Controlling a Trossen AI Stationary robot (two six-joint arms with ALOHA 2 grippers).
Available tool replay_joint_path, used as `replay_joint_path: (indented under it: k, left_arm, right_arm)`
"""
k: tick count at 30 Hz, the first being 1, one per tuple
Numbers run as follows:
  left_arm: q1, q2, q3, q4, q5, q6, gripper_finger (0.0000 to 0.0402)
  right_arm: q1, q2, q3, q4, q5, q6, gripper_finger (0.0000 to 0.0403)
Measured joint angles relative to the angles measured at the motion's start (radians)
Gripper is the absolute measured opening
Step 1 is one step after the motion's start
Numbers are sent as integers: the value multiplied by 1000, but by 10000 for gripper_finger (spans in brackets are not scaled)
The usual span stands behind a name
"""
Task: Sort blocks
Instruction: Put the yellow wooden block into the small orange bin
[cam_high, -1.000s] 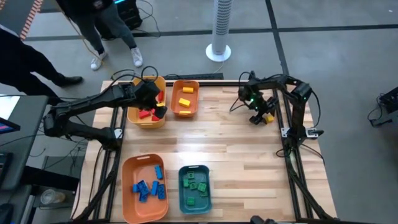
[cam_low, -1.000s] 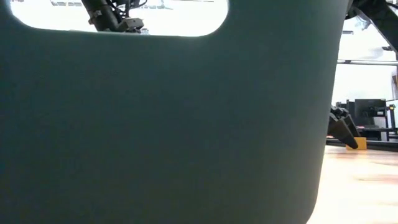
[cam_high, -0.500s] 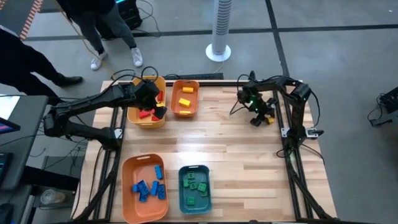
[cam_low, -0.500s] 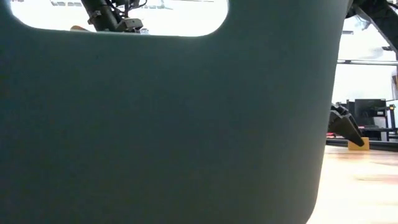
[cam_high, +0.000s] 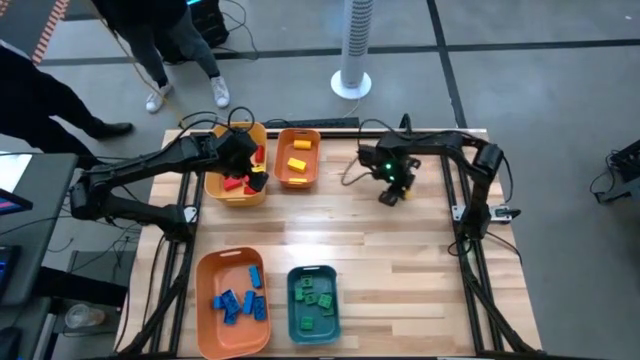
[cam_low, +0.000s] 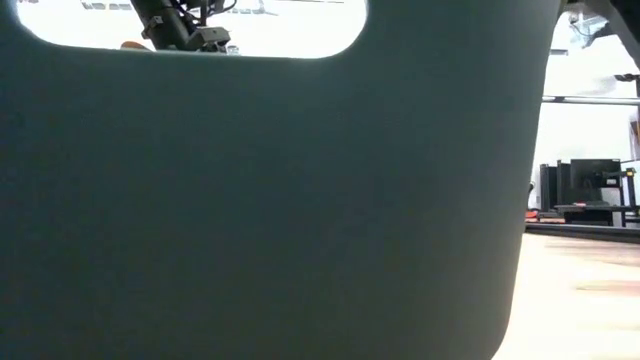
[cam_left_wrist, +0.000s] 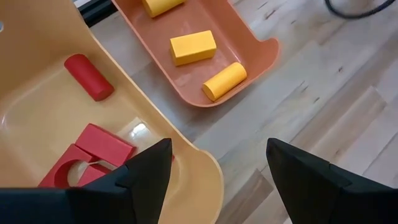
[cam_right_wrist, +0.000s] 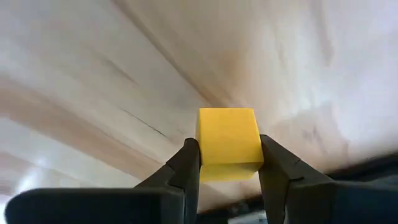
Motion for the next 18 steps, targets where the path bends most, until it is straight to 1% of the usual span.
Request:
replay_joint_path:
  k: [2,4,7,10,14,18]
  left_arm:
    - [0,0,0,1,0,8,255]
    - [-1,0,0,8,0,28,256]
    - [-3,-13,0,39,-1,83,256]
    - [-3,-34,-1,94,-1,138,256]
    - [-3,-113,-56,229,-1,157,256]
    - [-16,-209,-121,297,-5,129,256]
  right_arm:
    - [20,-23,51,22,-28,0,126]
    - [35,-50,106,73,-85,5,126]
    - [61,-91,185,207,-165,10,127]
    - [87,-105,255,357,-199,11,127]
    - [112,-67,346,526,-265,67,127]
    - [130,11,434,620,-269,117,127]
